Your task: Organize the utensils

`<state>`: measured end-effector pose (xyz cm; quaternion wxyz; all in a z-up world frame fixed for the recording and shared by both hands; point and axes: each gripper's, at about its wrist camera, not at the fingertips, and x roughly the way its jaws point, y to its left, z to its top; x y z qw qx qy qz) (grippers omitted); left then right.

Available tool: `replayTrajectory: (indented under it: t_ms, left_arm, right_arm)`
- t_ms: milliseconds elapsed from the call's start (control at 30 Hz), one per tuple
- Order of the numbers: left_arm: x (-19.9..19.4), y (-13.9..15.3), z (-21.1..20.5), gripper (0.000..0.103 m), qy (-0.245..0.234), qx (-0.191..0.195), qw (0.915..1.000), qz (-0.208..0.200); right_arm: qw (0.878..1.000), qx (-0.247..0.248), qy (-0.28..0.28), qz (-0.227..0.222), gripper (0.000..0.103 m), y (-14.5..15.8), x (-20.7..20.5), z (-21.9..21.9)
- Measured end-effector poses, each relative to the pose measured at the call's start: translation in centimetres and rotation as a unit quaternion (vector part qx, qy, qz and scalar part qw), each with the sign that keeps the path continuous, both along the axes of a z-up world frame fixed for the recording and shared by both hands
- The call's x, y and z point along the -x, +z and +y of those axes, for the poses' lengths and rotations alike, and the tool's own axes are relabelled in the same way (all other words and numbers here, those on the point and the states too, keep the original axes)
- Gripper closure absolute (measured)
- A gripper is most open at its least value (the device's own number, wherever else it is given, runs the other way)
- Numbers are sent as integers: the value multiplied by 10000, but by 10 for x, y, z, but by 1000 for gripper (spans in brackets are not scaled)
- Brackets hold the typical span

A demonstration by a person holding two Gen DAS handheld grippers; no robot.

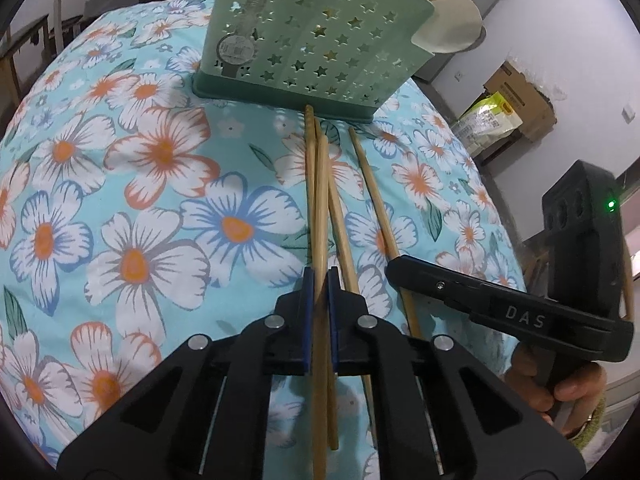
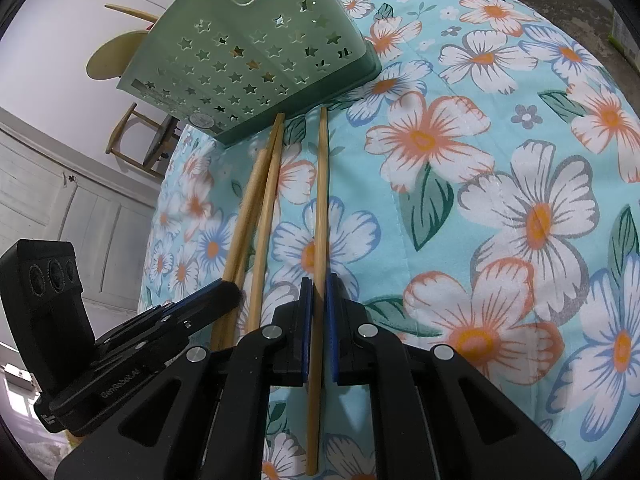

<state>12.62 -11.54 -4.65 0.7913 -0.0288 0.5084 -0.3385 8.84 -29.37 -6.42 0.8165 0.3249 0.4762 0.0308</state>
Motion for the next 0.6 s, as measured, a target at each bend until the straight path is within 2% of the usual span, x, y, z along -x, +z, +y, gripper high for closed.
replayTrajectory:
  t_ms: [200, 433, 533, 600]
  left_arm:
    - [2, 6, 18, 98, 156, 110, 9998, 45]
    - [6, 17, 56, 98, 610, 102, 9981, 2]
    - [6, 20, 70, 98, 681, 421, 9966, 169]
    - [3, 19, 78, 98, 659, 826, 9935, 429]
  right_arm:
    - [10000, 70, 30, -13, 96, 1, 0, 0]
    - [9986, 430, 285, 110, 96, 10, 4, 10]
    - [9987, 387, 312, 134, 96, 9, 9, 10]
    - [9989, 345, 294, 135, 96, 8, 11, 10]
